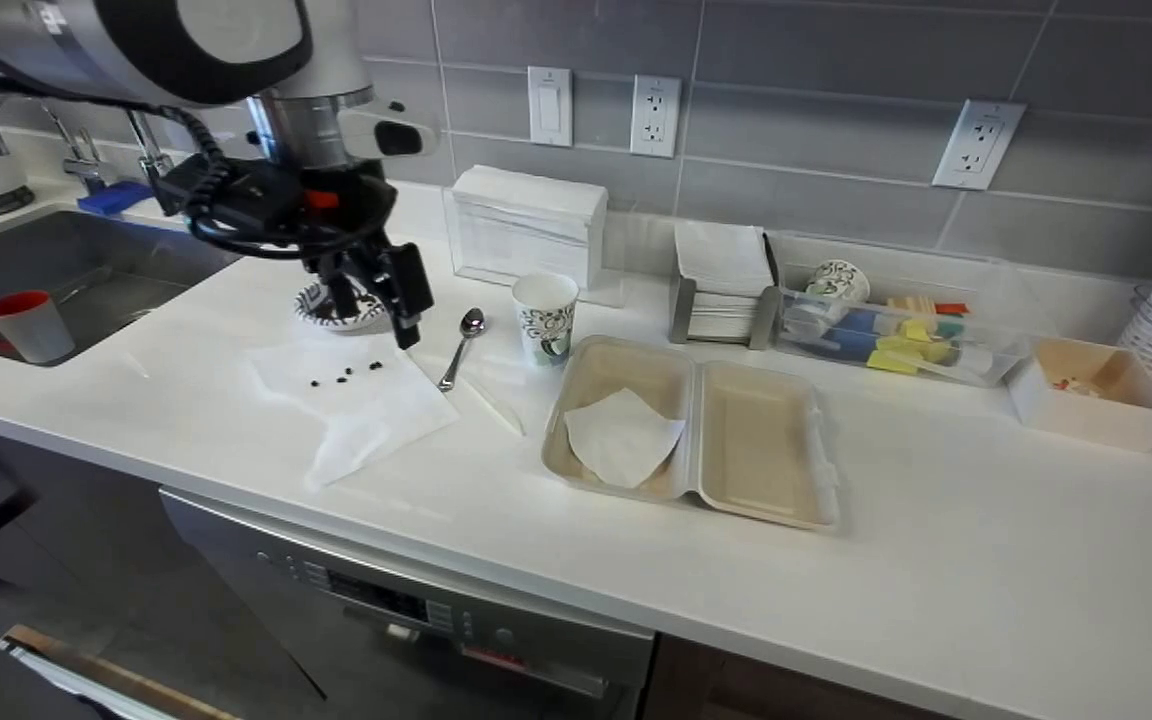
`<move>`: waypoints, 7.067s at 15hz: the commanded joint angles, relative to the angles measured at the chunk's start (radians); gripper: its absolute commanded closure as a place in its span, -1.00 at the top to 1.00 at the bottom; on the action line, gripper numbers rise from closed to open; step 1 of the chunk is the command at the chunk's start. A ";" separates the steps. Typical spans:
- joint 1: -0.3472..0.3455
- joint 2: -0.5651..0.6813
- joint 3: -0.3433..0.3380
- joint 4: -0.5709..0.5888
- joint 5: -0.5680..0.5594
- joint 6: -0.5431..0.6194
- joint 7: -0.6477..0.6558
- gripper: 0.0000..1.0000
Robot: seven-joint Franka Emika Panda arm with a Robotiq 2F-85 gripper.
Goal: Put one paper towel in the cup
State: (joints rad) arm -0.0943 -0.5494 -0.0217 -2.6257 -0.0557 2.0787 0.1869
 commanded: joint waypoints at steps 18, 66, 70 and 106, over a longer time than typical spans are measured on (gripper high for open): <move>-0.178 0.518 -0.219 0.309 0.029 0.251 0.117 1.00; -0.171 0.767 -0.215 0.388 0.259 0.488 -0.106 -1.00; -0.162 0.688 -0.224 0.362 0.228 0.473 -0.080 -1.00; -0.012 0.068 -0.195 0.215 0.290 0.442 -0.297 -1.00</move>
State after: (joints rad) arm -0.1550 -0.4545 -0.1949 -2.3838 0.1921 2.4957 -0.0662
